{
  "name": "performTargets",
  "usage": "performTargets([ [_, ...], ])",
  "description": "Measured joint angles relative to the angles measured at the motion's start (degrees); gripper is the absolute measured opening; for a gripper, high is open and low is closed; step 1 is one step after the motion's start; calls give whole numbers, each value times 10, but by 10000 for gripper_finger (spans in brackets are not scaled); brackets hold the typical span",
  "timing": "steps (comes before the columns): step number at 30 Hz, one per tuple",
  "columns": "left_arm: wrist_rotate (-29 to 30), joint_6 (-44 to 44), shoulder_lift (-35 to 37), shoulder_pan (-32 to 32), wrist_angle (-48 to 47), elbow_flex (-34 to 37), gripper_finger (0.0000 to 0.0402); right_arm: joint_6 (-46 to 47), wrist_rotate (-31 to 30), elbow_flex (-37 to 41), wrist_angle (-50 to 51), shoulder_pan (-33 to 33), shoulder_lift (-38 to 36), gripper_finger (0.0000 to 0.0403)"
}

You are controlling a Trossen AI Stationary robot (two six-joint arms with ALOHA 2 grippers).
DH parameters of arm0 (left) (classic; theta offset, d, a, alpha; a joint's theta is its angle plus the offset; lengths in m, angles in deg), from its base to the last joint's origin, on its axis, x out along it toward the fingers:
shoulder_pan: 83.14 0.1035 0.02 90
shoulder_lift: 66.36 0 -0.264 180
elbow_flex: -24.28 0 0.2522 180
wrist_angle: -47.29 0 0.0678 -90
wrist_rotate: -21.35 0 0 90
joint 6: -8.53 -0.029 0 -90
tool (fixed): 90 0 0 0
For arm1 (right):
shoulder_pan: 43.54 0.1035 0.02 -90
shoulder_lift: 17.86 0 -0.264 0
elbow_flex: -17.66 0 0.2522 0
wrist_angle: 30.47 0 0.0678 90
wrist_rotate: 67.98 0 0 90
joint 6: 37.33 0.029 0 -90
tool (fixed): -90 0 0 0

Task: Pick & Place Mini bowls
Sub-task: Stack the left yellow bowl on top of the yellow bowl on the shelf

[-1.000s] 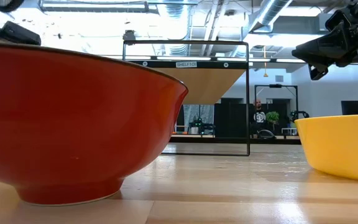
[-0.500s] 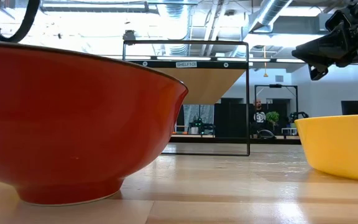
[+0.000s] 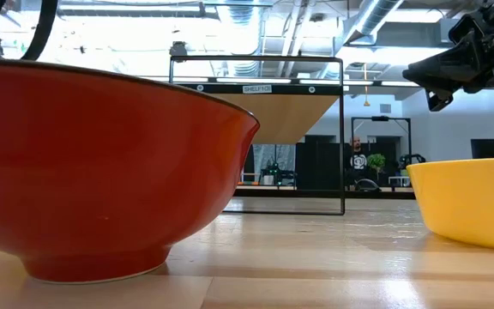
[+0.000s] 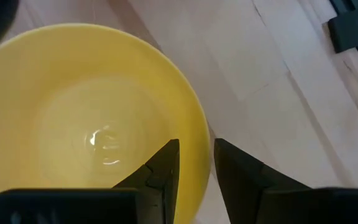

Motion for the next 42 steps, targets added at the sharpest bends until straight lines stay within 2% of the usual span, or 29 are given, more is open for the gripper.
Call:
performTargets([
  [8, 4, 2, -21, 0, 4, 0, 90, 0, 0, 0, 0, 0, 0, 71],
  [12, 4, 2, -31, 0, 5, 0, 61, 0, 0, 0, 0, 0, 0, 71],
  [16, 13, 1, -27, 0, 8, -1, 15, 0, 0, 0, 0, 0, 0, 71],
  [21, 15, 2, -9, 0, 6, -1, 10, 1, 0, 0, 0, 0, 0, 71],
  [30, 17, 7, 87, 2, -21, 0, 7, 1, 0, 0, -1, 0, 0, 71],
  [35, 52, 57, 162, 17, -38, 0, 7, 1, 0, 0, -1, 0, 0, 71],
  [42, 134, 108, 255, 70, -47, -23, 6, 1, 0, 0, -4, 0, 0, 71],
])
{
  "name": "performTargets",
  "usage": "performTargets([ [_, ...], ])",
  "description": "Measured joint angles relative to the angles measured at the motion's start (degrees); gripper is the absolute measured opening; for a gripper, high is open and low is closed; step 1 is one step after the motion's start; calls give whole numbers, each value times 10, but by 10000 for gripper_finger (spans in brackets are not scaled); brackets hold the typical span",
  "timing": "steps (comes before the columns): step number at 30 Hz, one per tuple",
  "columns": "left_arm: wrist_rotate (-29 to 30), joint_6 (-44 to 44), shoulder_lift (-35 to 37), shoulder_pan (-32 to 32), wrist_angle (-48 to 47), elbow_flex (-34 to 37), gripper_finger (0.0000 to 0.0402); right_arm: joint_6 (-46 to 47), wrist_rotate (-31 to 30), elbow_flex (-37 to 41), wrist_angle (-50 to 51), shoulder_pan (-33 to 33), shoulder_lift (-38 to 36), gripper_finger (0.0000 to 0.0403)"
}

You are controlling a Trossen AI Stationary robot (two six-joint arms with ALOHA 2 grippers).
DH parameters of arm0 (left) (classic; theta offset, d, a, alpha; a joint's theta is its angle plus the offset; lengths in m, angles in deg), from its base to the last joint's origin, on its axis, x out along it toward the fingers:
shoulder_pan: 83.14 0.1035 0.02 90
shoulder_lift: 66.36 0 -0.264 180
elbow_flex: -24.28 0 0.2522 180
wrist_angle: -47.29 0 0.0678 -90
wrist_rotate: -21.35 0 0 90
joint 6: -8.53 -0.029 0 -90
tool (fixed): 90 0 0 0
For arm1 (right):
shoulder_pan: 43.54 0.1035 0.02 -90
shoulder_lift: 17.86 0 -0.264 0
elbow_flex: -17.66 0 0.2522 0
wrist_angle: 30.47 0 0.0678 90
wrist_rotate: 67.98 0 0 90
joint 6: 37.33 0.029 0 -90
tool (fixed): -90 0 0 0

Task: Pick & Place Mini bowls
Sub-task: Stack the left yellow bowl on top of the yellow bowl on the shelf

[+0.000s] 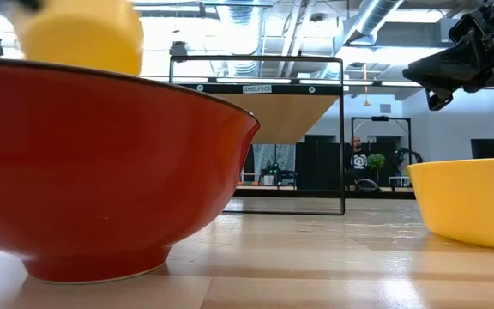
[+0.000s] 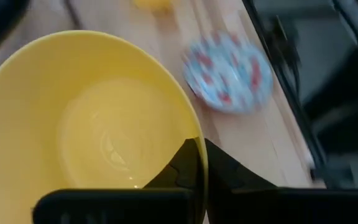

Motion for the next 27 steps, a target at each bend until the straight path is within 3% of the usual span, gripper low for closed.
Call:
performTargets([
  [7, 61, 17, 43, 63, -2, -49, 6, 0, 0, 0, -1, 0, 0, 71],
  [16, 134, 17, 46, 136, 11, -102, 6, 0, 0, 0, -1, 0, 0, 71],
  [27, 260, -50, 45, 190, 177, -106, 6, 0, 0, 0, -1, 0, 0, 71],
])
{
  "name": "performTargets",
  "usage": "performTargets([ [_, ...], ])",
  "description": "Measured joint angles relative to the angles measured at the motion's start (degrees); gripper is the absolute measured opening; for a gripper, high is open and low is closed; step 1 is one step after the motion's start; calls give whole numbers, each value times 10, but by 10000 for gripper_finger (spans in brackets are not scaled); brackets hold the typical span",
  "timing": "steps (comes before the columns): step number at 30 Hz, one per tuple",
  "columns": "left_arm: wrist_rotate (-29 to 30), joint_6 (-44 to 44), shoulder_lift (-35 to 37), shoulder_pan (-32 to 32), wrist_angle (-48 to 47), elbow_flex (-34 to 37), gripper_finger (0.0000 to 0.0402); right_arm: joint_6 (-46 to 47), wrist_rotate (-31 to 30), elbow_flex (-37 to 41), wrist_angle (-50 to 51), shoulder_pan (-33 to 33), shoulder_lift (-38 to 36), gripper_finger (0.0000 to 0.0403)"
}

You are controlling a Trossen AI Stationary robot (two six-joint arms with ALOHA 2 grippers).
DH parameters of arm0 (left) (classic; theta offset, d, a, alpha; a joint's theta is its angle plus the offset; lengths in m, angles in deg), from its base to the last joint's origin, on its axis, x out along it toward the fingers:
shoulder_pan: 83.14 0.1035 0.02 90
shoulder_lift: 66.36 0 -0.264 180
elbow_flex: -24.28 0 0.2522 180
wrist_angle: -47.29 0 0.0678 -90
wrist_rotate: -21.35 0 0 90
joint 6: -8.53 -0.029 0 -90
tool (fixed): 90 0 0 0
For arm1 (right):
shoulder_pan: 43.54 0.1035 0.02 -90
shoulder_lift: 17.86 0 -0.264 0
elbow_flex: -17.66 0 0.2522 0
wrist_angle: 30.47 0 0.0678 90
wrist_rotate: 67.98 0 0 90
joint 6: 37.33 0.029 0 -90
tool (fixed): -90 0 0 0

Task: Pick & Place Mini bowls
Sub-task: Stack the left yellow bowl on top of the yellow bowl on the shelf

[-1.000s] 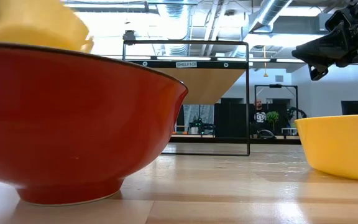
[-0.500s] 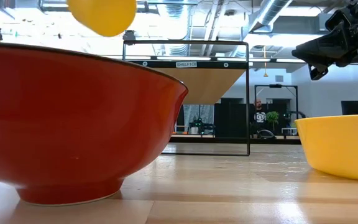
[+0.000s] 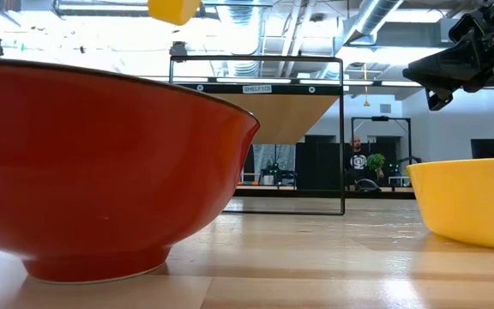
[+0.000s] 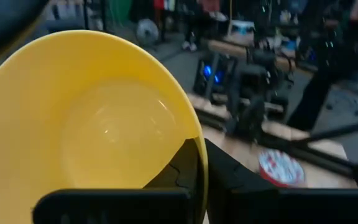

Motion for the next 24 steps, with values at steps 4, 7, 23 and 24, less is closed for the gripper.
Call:
performTargets([
  [4, 8, -14, 0, 4, 14, 0, 7, 0, 0, 0, 0, 0, 0, 71],
  [7, 1, -25, 0, 4, 17, 0, 7, 0, 0, 0, 0, 0, 0, 71],
  [23, 7, -252, -65, 33, 97, -82, 6, 0, 0, 0, 0, 0, 0, 71],
  [24, 6, -272, -77, 37, 97, -97, 6, 0, 0, 0, 0, 0, 0, 71],
])
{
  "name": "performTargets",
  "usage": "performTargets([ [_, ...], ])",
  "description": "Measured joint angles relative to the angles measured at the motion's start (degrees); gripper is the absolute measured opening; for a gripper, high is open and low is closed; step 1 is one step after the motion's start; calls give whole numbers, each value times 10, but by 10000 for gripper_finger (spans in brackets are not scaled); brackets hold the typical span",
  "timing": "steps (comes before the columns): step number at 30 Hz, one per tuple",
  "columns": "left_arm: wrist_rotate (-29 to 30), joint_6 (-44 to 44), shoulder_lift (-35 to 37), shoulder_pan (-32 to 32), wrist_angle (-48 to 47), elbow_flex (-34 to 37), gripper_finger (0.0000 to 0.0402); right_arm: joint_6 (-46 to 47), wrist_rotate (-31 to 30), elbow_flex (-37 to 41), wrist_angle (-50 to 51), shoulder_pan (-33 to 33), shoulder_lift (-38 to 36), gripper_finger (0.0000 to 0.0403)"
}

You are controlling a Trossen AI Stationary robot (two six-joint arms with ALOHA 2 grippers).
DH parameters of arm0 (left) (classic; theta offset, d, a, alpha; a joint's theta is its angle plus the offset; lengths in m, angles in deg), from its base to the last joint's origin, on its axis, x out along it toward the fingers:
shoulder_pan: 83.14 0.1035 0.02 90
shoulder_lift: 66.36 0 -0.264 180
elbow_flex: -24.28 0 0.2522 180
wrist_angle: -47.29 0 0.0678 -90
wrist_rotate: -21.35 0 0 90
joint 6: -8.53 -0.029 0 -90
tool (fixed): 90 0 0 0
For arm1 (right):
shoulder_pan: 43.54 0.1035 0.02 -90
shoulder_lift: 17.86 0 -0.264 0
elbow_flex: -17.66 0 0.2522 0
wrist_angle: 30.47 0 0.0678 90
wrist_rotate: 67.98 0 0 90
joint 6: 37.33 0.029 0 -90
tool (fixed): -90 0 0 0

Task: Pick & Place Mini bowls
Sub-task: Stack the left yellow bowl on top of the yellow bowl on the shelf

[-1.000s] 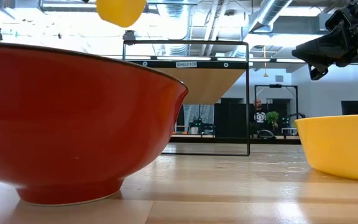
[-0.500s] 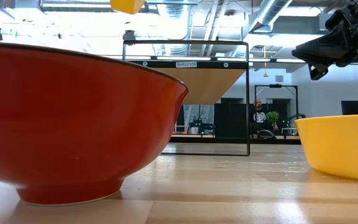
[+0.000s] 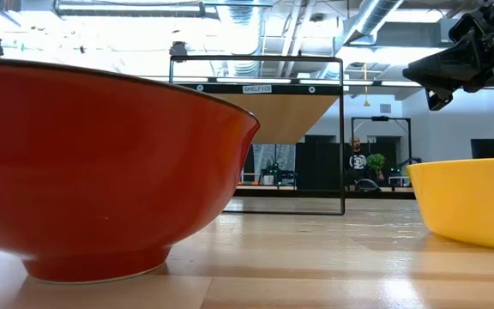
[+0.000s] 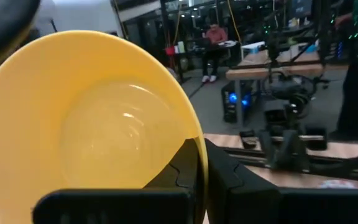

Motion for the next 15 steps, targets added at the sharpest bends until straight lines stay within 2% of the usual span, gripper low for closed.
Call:
performTargets([
  [8, 0, -141, -76, 36, -5, -106, 7, 0, 0, 0, 0, 0, 0, 71],
  [15, -22, -230, -121, 73, -11, -156, 7, 0, 0, 0, 0, 0, 0, 71],
])
